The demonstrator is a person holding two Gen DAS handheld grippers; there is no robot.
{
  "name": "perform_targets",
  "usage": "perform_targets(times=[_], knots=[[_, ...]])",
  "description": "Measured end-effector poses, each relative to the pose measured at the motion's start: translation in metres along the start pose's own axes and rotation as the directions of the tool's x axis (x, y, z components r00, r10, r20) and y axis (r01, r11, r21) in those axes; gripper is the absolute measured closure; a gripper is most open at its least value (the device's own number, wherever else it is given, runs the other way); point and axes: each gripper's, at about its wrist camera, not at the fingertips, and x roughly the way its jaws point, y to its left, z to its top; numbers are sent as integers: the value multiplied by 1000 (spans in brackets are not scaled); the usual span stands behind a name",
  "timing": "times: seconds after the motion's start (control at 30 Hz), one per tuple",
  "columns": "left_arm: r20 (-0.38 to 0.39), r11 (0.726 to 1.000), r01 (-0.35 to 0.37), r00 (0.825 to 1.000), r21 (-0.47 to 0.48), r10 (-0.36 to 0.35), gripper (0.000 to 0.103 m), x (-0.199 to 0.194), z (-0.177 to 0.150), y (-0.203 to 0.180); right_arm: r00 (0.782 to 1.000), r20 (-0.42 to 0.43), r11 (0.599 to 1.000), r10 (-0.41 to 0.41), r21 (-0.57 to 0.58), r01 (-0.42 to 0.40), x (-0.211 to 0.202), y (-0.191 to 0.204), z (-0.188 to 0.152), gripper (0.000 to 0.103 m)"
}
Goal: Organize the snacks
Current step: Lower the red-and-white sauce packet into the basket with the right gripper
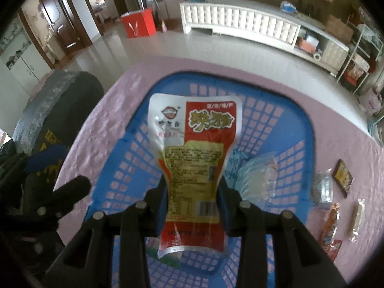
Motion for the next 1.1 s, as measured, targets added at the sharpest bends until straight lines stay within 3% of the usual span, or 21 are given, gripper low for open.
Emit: perform_targets(times=[0.2,0.37,0.53,1.1], knots=[[-11,1000,27,1000,-14,-27,39,7,1,5,1000,-20,1000,-8,-30,8,18,-2,9,59],[-21,1000,22,1000,3,-21,39,11,-3,2,998,15,997,-57,-49,58,12,-6,5,15],[-29,1000,13,999,-2,-13,39,9,-5,-5,998,47,995,-42,-93,46,-6,-6,-5,13],[35,998,-24,999,56,22,39,-49,-5,-52,977,212,999,-15,-34,23,-108,-39,-42,13]])
